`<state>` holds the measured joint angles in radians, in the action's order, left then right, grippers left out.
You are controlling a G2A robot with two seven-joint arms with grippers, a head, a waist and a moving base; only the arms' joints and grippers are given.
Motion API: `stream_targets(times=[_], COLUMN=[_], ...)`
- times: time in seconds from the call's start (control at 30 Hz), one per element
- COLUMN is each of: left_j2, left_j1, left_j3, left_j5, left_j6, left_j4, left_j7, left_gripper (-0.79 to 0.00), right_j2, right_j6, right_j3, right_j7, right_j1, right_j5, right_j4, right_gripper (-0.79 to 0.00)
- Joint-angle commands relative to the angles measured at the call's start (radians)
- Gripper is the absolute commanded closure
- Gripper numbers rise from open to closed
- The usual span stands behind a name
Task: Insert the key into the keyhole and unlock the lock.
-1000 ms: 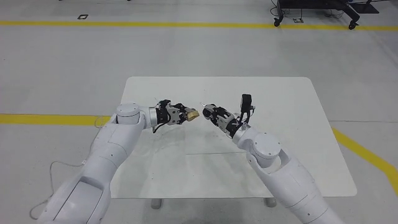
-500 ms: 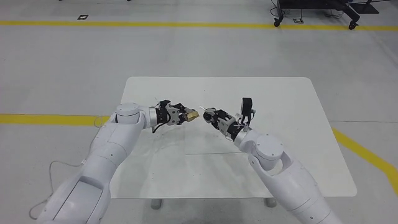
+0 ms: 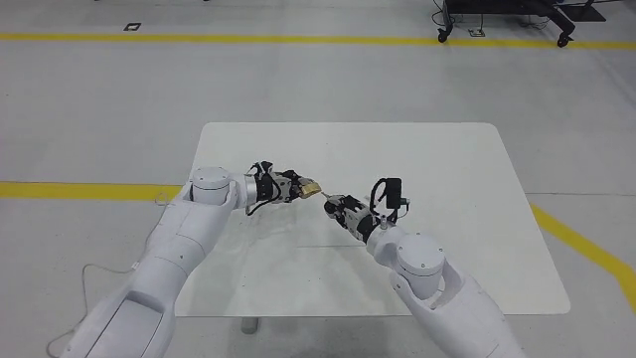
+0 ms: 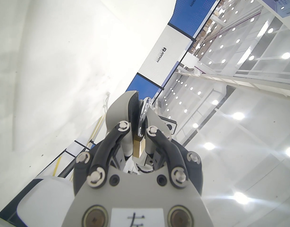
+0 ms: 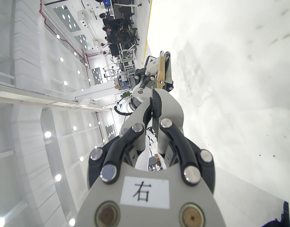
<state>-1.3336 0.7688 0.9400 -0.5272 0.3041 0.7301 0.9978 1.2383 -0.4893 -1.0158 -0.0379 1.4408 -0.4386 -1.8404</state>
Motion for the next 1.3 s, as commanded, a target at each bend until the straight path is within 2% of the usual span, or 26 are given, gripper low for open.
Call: stream_targets(times=[0.0, 0.17, 0.73, 1.27], left_j2=[0.002, 0.006, 0.011, 0.008], left_j1=[0.009, 0.022, 0.036, 0.039], left_j3=[0.003, 0.007, 0.009, 0.004], left_j5=[0.005, 0.012, 0.026, 0.022], left_j6=[0.012, 0.030, 0.049, 0.050], left_j4=[0.016, 0.043, 0.076, 0.076], left_j7=[-0.009, -0.020, -0.019, -0.009], left_gripper=[0.000, 0.000, 0.000, 0.000], right_j2=[0.005, 0.018, 0.049, 0.074], right_j6=[-0.023, -0.057, -0.078, -0.085], right_j3=[0.013, 0.042, 0.072, 0.078], right_j7=[-0.019, -0.057, -0.134, -0.140], right_j1=[-0.007, -0.030, -0.050, -0.086], right_j5=[-0.006, -0.008, -0.023, -0.047], right_j4=[0.005, 0.015, 0.031, 0.088], right_gripper=[0.000, 0.000, 0.000, 0.000])
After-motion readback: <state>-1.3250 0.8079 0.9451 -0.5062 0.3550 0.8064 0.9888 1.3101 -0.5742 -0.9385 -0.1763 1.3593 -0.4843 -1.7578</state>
